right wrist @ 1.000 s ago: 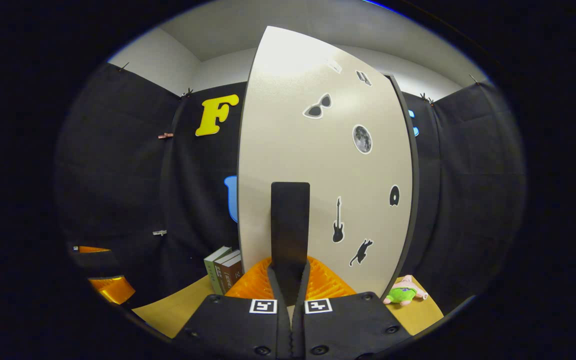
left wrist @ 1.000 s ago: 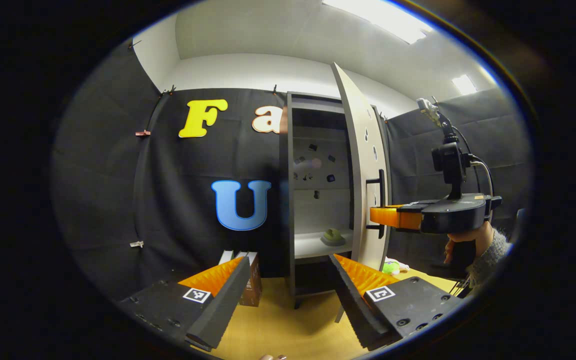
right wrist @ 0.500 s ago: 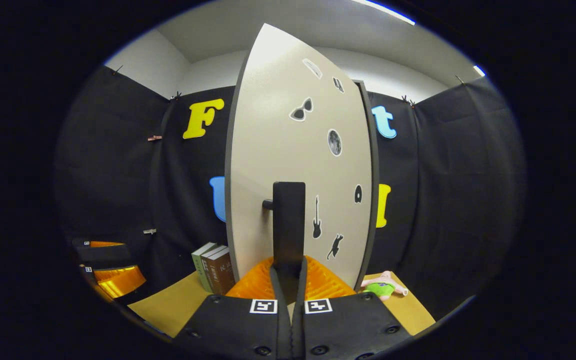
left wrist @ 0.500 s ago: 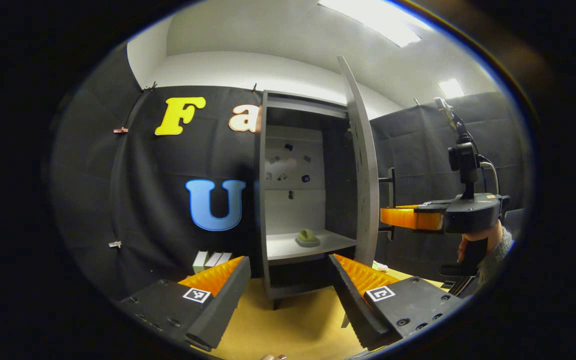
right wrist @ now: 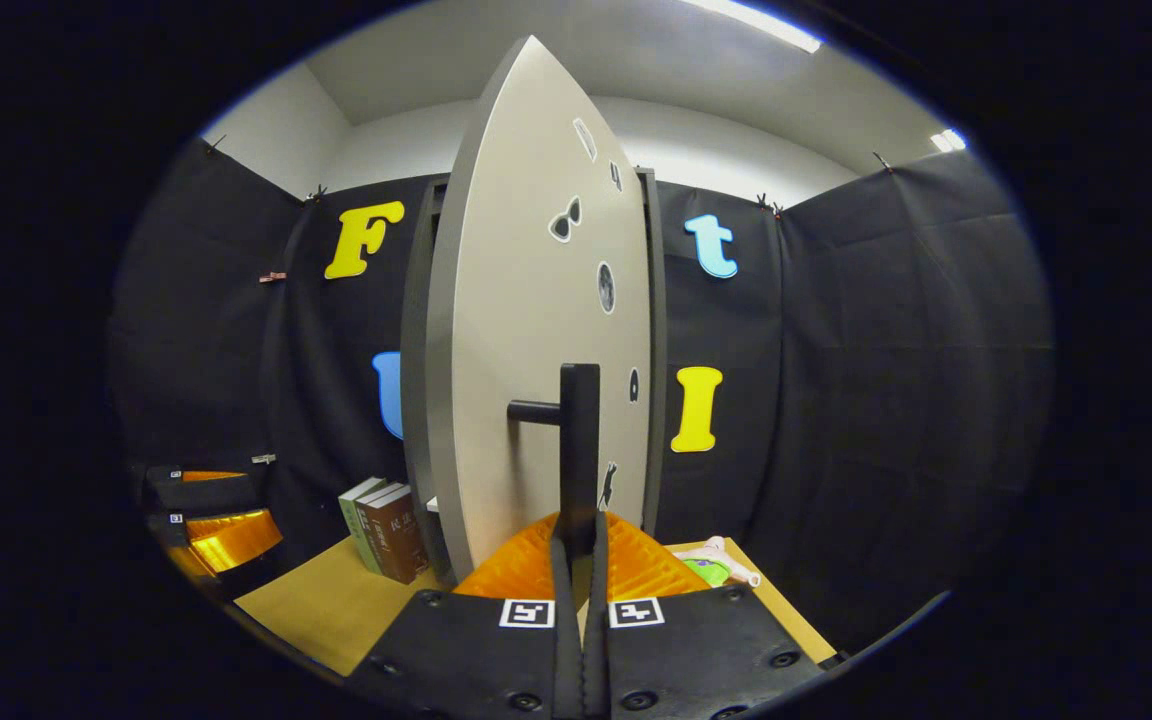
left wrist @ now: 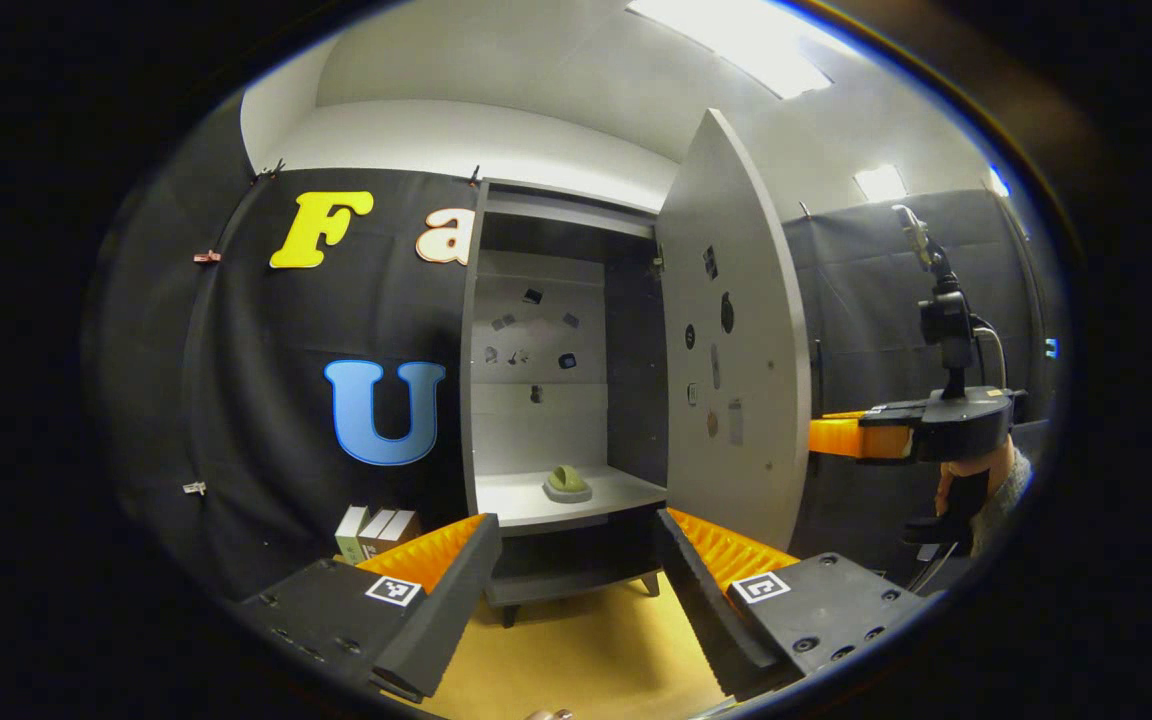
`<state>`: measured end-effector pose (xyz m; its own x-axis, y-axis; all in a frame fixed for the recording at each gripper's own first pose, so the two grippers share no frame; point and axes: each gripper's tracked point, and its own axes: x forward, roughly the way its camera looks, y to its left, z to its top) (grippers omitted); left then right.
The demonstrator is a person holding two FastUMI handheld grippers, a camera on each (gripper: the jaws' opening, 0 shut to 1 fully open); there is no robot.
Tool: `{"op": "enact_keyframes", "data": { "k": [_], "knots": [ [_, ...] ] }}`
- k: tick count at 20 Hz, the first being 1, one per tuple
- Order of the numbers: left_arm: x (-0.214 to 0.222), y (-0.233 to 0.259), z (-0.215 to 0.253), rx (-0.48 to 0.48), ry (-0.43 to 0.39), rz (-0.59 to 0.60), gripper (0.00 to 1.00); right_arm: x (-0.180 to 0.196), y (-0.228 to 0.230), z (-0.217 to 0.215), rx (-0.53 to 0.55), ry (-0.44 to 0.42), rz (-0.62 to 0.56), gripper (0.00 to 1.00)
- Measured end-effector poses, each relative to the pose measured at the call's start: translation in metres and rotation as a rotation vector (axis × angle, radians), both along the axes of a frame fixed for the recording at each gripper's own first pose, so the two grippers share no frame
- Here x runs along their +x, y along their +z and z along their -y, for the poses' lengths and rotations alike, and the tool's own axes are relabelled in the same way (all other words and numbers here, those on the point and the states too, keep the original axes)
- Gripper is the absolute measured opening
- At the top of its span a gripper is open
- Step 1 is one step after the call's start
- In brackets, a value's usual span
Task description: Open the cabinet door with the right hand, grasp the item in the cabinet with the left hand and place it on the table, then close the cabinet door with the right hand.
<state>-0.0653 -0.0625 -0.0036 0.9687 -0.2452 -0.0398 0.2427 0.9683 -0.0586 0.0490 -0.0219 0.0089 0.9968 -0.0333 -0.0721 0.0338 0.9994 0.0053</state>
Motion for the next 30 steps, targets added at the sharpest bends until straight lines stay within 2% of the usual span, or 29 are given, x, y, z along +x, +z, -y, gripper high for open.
{"op": "enact_keyframes", "data": {
  "k": [6, 11, 17, 22, 26, 29, 30],
  "knots": [
    [0.027, -0.001, 0.047, -0.020, -0.035, -0.008, 0.97, -0.011, -0.002, 0.033, -0.004, 0.032, -0.007, 0.05],
    [0.055, -0.006, 0.066, -0.017, -0.029, -0.027, 0.97, -0.014, -0.003, 0.047, -0.020, 0.070, 0.000, 0.05],
    [0.085, 0.005, 0.077, -0.073, -0.022, -0.001, 0.97, -0.016, -0.005, 0.070, -0.023, 0.087, 0.009, 0.05],
    [0.114, 0.004, 0.072, -0.012, 0.028, -0.005, 0.97, -0.019, -0.007, 0.090, -0.019, 0.070, 0.020, 0.05],
    [0.138, -0.001, 0.076, 0.010, 0.020, -0.011, 0.97, -0.027, -0.014, 0.110, -0.032, 0.048, 0.001, 0.05],
    [0.157, -0.002, 0.078, -0.003, -0.001, -0.022, 0.97, -0.044, -0.018, 0.111, 0.008, 0.077, -0.011, 0.05],
    [0.165, 0.000, 0.077, -0.005, -0.005, -0.026, 0.97, -0.051, -0.016, 0.112, 0.010, 0.081, -0.007, 0.08]
  ]
}}
